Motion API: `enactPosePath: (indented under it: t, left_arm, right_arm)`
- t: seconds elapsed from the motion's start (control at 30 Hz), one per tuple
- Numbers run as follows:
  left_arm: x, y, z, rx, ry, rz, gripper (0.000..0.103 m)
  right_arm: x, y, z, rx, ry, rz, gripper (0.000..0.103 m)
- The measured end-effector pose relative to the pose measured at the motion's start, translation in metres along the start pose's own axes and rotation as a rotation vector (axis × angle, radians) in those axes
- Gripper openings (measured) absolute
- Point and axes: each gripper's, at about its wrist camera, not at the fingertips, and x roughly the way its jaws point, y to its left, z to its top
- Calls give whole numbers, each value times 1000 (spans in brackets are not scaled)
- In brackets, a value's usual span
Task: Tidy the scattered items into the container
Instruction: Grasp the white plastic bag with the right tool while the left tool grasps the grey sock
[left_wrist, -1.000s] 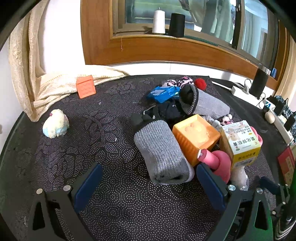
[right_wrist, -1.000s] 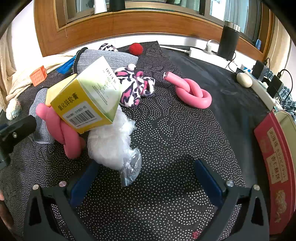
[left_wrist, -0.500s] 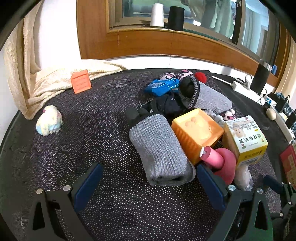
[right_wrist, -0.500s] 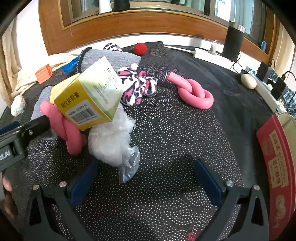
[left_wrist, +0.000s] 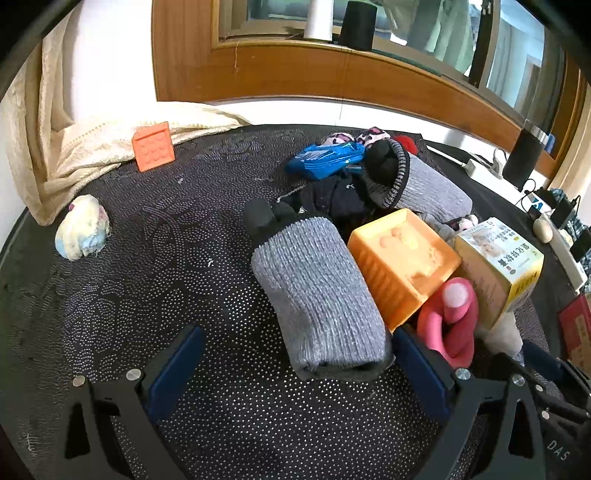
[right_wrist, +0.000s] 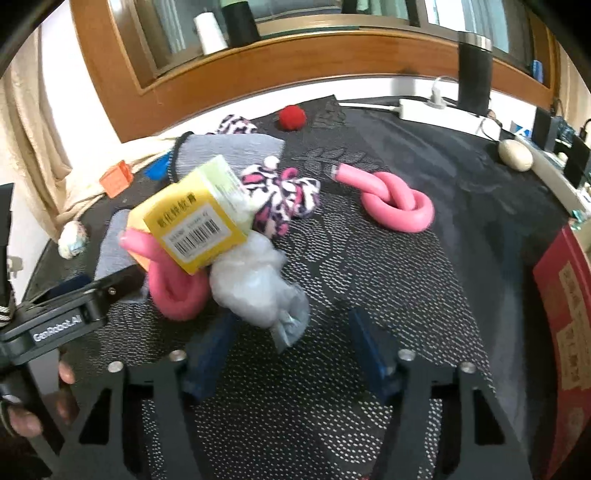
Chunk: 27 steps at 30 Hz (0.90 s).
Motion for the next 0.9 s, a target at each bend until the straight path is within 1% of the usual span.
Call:
enactPosePath:
  t: [0.13,0.2,0.27,0.3,0.33,0.4,0.5,0.57,0.6,0.63,0.67,0.7,0.9]
  left_arm:
    - [1,3,1,-10,1,-16,102]
    - [1,4,2,-16,-6,-20,102]
    - [0,6,2,-28,-16,-32,102]
    - [0,8,2,-38,-23,-39,102]
    - [0,10,2,-51,-28,-48,102]
    - [1,15,3,-78,-30,-70,102]
    - [7,22,3,-120,-2,-108,102]
    - [5,20,2,-114,-3,-122,99]
    - [5,20,2,-111,-5,-128,91]
    - [4,19,2,-108,-6,-135,81]
    - [3,19,2,-104,-7,-141,73]
    - [2,18,2,-101,-9,-148,57]
    - [-4,14,0,-81,-16,-186,47]
  right_arm:
    - [4,4,4,-23,0,84,56]
    - [3,11,4,-47,-13,111,56]
    - [5,14,5,-62,-14,115,51]
    - [6,16,5,-69,-15,118,42]
    - [7,18,5,-77,-15,120,37]
    - [9,20,6,-89,-17,124,34]
    - [8,18,4,-84,-30,130,32]
    - [7,16,3,-74,-37,137,31]
    - [8,15,3,-69,-38,142,31]
    - [7,13,4,-62,-40,147,31]
    - [7,12,3,-56,-42,151,31]
    - [6,12,3,-53,-47,152,31]
    - [0,7,3,-34,-82,160,31]
